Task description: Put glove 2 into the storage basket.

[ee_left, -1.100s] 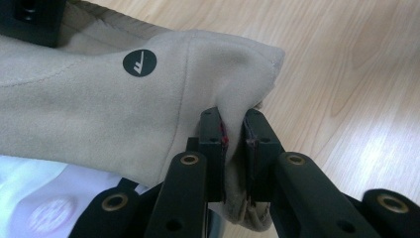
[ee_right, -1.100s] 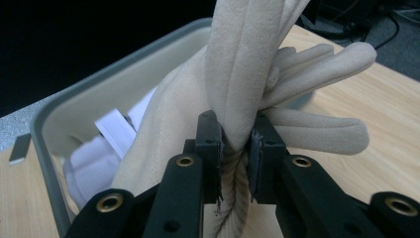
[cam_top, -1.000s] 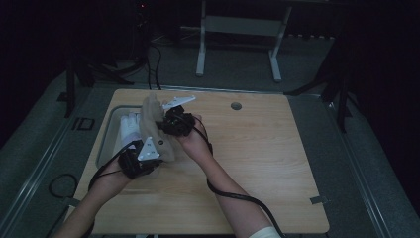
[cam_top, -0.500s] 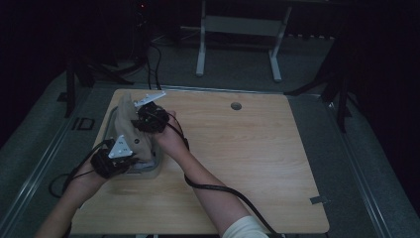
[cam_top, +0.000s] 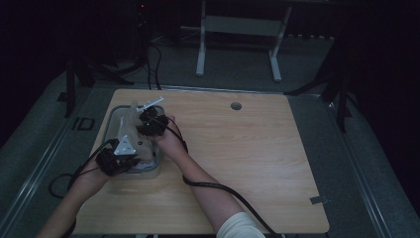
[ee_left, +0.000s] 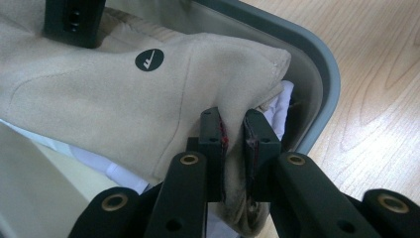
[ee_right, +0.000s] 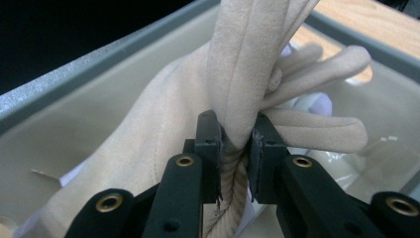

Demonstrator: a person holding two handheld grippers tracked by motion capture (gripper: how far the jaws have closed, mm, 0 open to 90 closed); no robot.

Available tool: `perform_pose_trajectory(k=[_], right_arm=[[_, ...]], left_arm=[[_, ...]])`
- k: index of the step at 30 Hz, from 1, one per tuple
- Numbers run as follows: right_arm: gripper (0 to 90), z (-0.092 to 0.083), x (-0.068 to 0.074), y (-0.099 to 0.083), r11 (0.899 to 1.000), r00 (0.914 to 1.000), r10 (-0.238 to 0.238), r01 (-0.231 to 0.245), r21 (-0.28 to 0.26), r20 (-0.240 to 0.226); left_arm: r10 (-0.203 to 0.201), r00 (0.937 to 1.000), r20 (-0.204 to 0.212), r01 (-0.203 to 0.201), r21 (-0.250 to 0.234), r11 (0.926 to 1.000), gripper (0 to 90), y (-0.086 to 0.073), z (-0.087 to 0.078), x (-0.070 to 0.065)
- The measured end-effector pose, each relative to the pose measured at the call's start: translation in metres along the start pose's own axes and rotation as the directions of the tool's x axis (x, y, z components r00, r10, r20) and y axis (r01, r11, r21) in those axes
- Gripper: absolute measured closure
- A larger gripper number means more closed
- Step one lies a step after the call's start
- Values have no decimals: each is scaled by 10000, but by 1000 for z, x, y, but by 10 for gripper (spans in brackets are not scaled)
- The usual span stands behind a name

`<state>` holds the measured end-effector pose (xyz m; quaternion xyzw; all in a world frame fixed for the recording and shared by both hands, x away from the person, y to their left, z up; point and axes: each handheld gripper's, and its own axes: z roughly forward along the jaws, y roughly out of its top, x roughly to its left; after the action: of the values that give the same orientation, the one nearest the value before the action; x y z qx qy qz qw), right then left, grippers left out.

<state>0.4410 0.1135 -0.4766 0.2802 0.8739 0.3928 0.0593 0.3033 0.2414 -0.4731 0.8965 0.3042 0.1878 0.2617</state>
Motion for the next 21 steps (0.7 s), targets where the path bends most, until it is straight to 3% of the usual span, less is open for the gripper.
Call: perform_pose_trajectory(k=[10,17,19,21], right_arm=[[728,8,-9,-3,9978,9985,164,-197,640,519],[557,7,-17,-5,9966,9978,544,-566,601,384],[445,-2,-20,-4,9976,9985,549,-552,406,78],[376,-9,-19,-3,9984,9988,480,-480,291,4]], left_arm=[[-226,9995,205,226,21,9997,803,0,15,4],[-729,9960,520,739,-172,9971,776,-2,14,7],[-1019,9934,530,1038,-345,9940,645,-1,10,7],[-1088,9937,275,1101,-499,9927,501,0,5,7]])
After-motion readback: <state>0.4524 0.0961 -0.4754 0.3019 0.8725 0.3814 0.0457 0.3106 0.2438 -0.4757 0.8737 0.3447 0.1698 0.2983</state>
